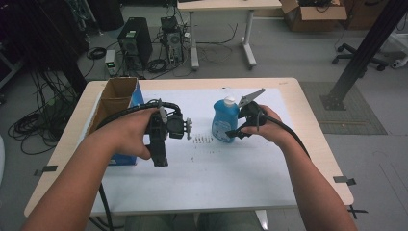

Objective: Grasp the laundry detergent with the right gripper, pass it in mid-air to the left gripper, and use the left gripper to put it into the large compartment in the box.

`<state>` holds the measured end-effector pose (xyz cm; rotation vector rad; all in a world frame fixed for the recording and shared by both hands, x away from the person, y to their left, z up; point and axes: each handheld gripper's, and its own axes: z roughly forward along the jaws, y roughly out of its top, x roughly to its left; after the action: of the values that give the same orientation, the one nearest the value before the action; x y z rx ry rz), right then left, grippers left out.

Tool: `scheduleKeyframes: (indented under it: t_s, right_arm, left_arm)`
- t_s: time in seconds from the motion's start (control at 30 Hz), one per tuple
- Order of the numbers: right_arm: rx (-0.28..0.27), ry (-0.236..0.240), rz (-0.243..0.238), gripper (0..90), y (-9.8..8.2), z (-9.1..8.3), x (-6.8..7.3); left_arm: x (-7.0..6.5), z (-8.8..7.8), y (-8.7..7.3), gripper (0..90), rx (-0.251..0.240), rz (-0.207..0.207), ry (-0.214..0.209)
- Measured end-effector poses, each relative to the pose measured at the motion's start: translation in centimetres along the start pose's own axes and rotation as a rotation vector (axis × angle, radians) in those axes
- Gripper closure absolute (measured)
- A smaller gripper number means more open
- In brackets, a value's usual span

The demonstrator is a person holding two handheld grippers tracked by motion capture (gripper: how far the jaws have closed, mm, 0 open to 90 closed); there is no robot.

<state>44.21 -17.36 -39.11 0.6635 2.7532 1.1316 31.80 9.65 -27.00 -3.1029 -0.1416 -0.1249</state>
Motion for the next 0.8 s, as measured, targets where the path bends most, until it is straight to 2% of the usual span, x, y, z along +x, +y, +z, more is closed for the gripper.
scheduleKeyframes:
  t_s: [0.43,0.8]
  right_arm:
    - [-0.062,-0.043,0.015,3.0,0.07,0.49,0.55]
    - [-0.096,-0.048,0.009,3.0,0.11,0.74,0.92]
  left_arm:
    - [-0.14,0.15,-0.38,0.2,0.005,-0.007,0.000]
    - [-0.17,0.23,-0.51,0.2,0.004,-0.009,0.000]
